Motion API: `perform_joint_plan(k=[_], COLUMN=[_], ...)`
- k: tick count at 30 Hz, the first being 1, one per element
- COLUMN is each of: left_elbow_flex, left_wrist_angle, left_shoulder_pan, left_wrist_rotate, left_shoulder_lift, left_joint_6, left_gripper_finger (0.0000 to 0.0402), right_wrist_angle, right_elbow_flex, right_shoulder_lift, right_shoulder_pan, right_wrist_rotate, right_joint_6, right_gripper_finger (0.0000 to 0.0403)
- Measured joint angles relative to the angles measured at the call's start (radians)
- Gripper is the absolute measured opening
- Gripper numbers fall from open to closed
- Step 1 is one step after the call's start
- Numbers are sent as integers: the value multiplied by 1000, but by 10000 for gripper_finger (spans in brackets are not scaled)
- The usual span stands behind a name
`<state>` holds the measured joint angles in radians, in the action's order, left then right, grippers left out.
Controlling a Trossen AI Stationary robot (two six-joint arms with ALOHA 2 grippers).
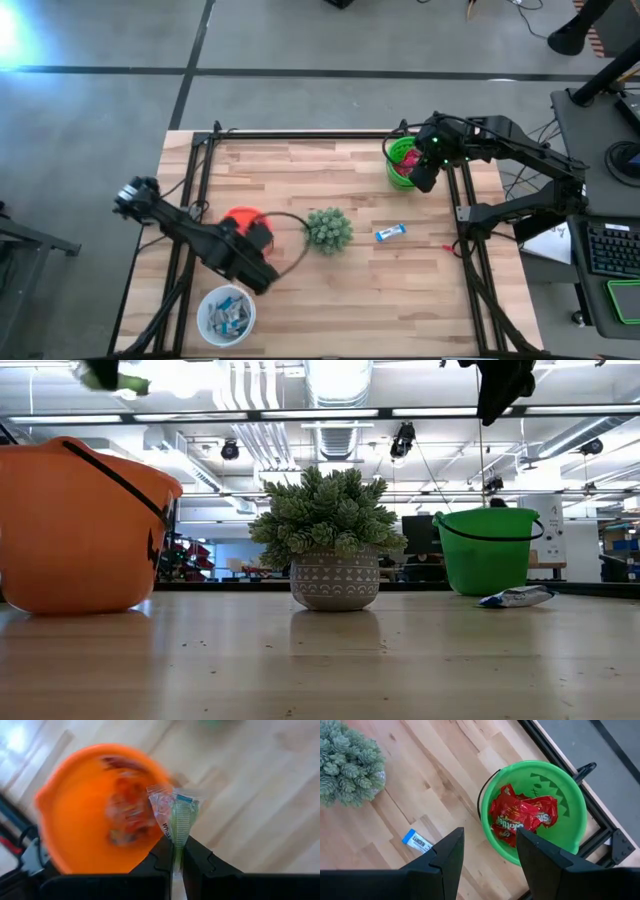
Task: Sort candy
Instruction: Put the green gummy into the orange bucket, then put the white chocolate into the white bucket
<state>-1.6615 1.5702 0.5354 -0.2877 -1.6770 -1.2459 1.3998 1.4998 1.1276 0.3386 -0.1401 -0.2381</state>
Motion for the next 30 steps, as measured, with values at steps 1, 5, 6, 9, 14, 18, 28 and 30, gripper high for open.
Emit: perform_joint_plan(k=[1,5,6,9,14,18,28,30], left_elbow_flex=[39,181,215,304,427,508,570,561], left_wrist_angle=[-2,-36,-60,-182,-283,-247,-245,-246], left_shoulder_pan=[-4,-25,-33,-55,-76,-84,-88,-88], left_wrist_rotate=[0,-6,-8,-9,-10,-11,36,34], left_shoulder_lift=[35,177,210,289,359,396,482,487], left_joint_6=[-9,-31,-30,8,75,50,60,97], left_gripper_finger=[0,0,0,0,0,11,113,133], right_wrist_angle=[0,-3,-3,-3,-3,-3,14,16], right_elbow_flex=[0,0,0,0,0,0,0,0], right_shoulder_lift=[1,5,6,13,33,51,77,77], right_shoulder_pan=[0,0,0,0,0,0,0,0], right_wrist_rotate=[0,0,0,0,0,0,24,56], right_joint_6=[0,0,0,0,1,2,-50,-65], right_gripper_finger=[171,171,171,171,171,171,171,171])
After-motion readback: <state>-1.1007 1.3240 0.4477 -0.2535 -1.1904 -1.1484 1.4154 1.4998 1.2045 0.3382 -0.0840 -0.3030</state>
